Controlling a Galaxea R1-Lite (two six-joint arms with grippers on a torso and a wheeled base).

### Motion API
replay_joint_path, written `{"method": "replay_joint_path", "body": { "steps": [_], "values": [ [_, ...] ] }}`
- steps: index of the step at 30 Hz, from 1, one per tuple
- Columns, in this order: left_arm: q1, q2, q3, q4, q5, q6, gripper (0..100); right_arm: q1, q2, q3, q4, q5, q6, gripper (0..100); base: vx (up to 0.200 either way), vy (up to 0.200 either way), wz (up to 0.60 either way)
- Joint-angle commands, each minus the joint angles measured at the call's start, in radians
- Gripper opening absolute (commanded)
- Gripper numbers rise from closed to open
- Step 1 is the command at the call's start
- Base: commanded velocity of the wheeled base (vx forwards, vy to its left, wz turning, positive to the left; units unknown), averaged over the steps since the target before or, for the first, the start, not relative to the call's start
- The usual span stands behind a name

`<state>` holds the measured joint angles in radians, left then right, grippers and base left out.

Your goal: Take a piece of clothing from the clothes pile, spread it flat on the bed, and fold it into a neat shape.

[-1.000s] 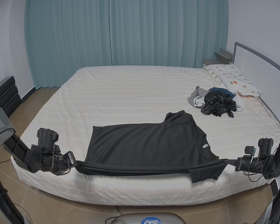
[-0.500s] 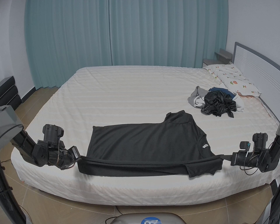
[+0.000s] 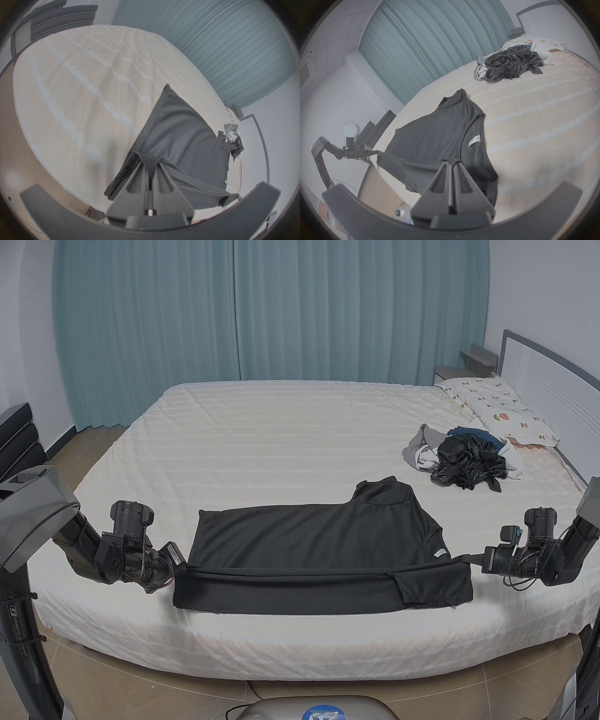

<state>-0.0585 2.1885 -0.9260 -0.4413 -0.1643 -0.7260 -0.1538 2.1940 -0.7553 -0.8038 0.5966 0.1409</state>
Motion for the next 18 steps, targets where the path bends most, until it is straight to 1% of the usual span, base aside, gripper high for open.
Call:
{"method": "replay_joint_path", "body": {
  "steps": [1,7,18],
  "values": [
    [0.000,0.025,-0.019,-0.001,0.000,-0.013,0,0.016,0.018,-0.042,-0.006,-0.004,0.028,0,0.000,0.000,0.00],
    [0.000,0.023,-0.022,-0.001,0.000,-0.015,0,0.019,0.001,-0.045,0.006,-0.008,0.028,0,0.000,0.000,0.00],
    [-0.004,0.059,-0.050,-0.004,0.000,-0.015,0,0.020,0.064,-0.098,-0.003,-0.015,0.029,0,0.000,0.000,0.00]
  ]
}}
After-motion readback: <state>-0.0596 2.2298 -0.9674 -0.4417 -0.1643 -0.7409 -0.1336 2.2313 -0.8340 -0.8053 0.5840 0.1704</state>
